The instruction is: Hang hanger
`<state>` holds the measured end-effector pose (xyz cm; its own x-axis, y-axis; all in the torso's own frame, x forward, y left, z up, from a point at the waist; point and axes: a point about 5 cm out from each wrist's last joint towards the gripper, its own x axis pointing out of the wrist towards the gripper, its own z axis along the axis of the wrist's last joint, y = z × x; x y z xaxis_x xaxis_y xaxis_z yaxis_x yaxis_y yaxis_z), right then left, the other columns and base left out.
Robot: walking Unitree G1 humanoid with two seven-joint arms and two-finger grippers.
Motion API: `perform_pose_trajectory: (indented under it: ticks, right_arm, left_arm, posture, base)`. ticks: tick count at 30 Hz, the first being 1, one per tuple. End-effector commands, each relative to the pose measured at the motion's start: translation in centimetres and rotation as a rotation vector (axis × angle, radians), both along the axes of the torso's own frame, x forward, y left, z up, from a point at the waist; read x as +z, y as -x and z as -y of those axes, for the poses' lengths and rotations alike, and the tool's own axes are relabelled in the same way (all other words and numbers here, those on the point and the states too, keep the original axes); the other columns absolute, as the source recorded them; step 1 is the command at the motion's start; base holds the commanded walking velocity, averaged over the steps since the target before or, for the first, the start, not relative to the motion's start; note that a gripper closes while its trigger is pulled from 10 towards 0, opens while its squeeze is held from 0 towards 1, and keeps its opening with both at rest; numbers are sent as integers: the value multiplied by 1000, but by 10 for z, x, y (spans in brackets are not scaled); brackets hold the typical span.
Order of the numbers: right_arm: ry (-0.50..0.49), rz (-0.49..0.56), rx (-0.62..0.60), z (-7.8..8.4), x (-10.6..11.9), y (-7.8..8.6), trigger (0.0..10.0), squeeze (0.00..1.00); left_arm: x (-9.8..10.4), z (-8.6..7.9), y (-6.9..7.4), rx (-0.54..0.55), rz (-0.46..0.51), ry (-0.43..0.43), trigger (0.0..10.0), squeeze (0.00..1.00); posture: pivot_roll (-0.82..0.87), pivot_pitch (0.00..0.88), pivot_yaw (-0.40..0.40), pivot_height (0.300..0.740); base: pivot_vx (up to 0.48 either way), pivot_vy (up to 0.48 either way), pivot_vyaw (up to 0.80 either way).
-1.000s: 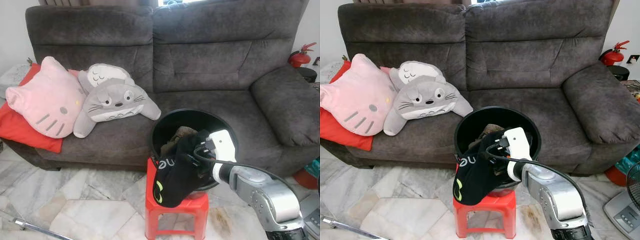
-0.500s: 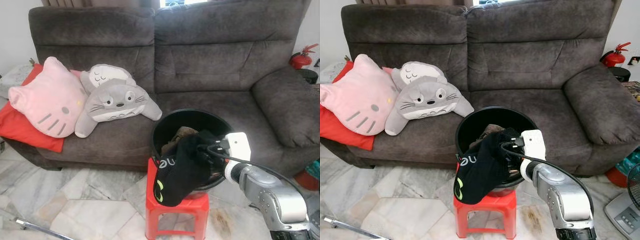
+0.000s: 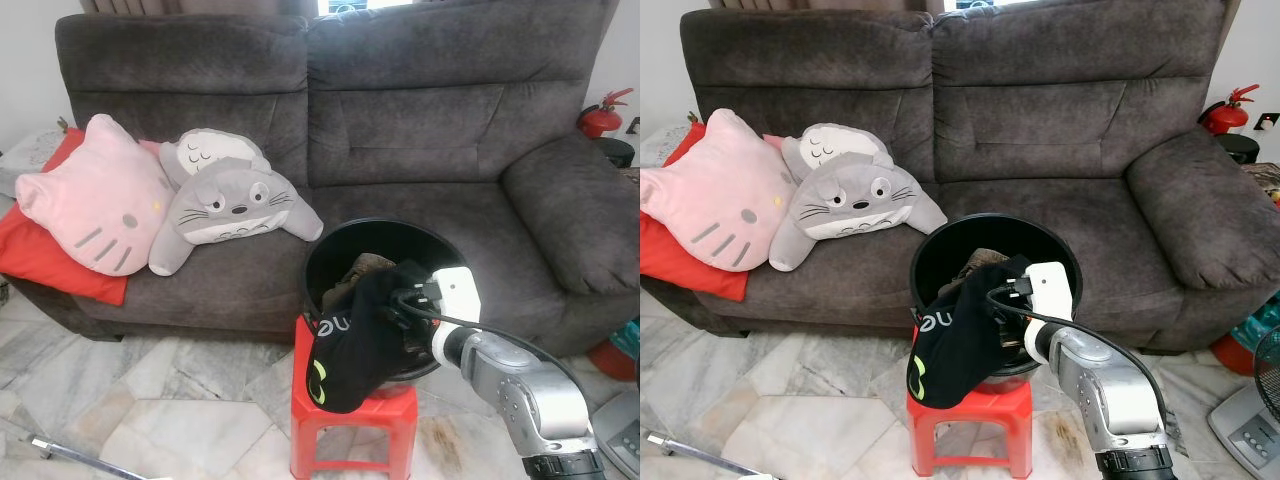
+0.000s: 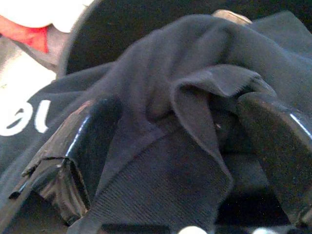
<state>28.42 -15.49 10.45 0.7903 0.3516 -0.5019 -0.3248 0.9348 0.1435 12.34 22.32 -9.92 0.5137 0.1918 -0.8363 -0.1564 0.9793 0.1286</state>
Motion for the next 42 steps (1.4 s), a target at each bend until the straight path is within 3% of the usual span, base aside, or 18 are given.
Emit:
perform_pose_trajectory:
  ticks: [1, 12, 20, 21, 23, 28, 30, 31, 32, 34, 40, 41, 42]
  right_arm:
    - [2, 10, 16, -2, 2, -3, 10000, 0]
    - [23, -17, 2, 4, -12, -8, 10000, 0]
    - [18, 32, 11, 5, -14, -20, 10000, 0]
    - [21, 35, 4, 6, -15, -21, 4157, 0]
    - [21, 39, -4, 7, -17, -23, 0, 0]
    - [19, 28, 8, 6, -23, -23, 0, 0]
    - [20, 23, 9, 5, -25, -22, 1294, 0]
    - [23, 23, 8, 5, -27, -22, 2588, 0]
    - [23, 23, 8, 5, -27, -22, 2588, 0]
    - [24, 16, 14, 4, -30, -22, 10000, 0]
    - [9, 13, 25, 1, -33, -23, 10000, 0]
    - [7, 15, 24, 1, -33, -24, 6549, 0]
    - [7, 15, 24, 1, -33, -24, 6549, 0]
  left_arm:
    - [-1, -1, 2, 8, -16, -6, 10000, 0]
    - [-1, 1, 0, 8, -15, -3, 10000, 0]
    - [0, 1, -1, 7, -11, -4, 10000, 0]
    - [0, 1, -1, 8, -11, -4, 10000, 0]
    - [0, 1, -1, 6, -11, -4, 10000, 0]
    - [0, 1, -2, 6, -12, -4, 10000, 0]
    - [0, 1, -2, 7, -12, -3, 10000, 0]
    - [0, 1, -2, 6, -12, -3, 10000, 0]
    - [0, 1, -2, 6, -12, -3, 10000, 0]
    - [0, 1, -1, 4, -13, -4, 10000, 0]
    - [-1, 1, 0, 4, -15, -4, 10000, 0]
    - [-1, 2, 0, 4, -16, -4, 10000, 0]
    - [-1, 2, 0, 4, -16, -4, 10000, 0]
  posture:
    - [-238, 0, 57, 740]
    - [-237, 0, 56, 740]
    - [-234, 0, 58, 740]
    - [-234, 0, 58, 740]
    - [-231, 0, 59, 740]
    - [-230, 0, 58, 740]
    - [-231, 0, 59, 740]
    - [-231, 0, 60, 740]
    - [-231, 0, 60, 740]
    - [-232, 0, 62, 740]
    - [-228, 0, 60, 740]
    - [-227, 0, 59, 740]
    - [-227, 0, 59, 740]
  base:
    - [0, 0, 0]
    - [0, 0, 0]
    - [0, 0, 0]
    - [0, 0, 0]
    - [0, 0, 0]
    - [0, 0, 0]
    - [0, 0, 0]
    - [0, 0, 0]
    - [0, 0, 0]
    - [0, 0, 0]
    - [0, 0, 0]
    - [0, 0, 0]
    - [0, 0, 0]
